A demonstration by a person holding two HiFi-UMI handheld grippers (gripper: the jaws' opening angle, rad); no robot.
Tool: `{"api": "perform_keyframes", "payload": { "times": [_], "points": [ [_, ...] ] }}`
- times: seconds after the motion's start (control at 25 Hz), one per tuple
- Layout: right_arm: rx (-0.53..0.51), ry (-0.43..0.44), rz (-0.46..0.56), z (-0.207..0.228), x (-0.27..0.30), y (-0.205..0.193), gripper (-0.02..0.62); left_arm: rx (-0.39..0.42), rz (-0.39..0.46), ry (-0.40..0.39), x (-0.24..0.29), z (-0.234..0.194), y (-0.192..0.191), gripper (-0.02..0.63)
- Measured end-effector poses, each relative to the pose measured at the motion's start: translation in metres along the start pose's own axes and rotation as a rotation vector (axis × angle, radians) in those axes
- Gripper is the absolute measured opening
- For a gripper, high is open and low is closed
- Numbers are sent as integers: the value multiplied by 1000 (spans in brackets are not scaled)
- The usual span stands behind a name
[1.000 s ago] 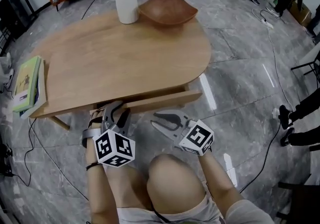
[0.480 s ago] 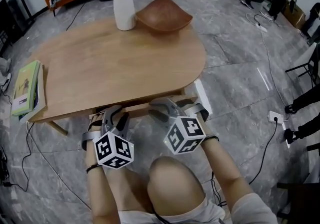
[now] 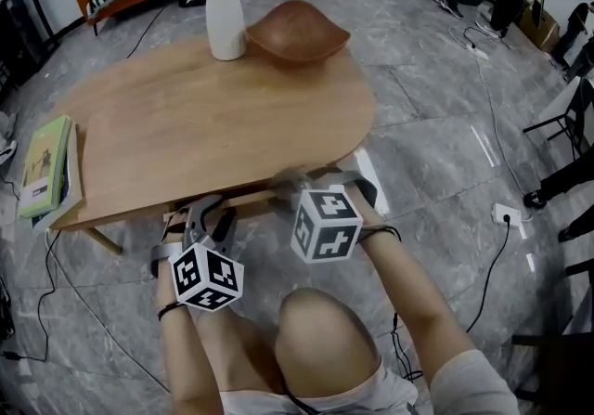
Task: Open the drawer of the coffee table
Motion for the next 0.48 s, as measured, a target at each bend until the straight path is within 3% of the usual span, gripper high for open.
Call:
{"api": "perform_keyframes", "payload": {
  "times": [0.12,0.48],
  "points": [
    [10,35,-8,2,-1,1,89,-14,7,-9,-1,0,0,130],
    [91,24,30,-8,-3,-2,87,-38,37,-36,-4,6,-5,124]
  ]
}}
Point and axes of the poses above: the fingertips, and each gripper's own axes: x forward along the fingers, z to its right, y out of its top, the point moved 7 cm from there along -x, backward along the fingers, and after that the axes turned 13 degrees about -z, right-handed, at the moved point
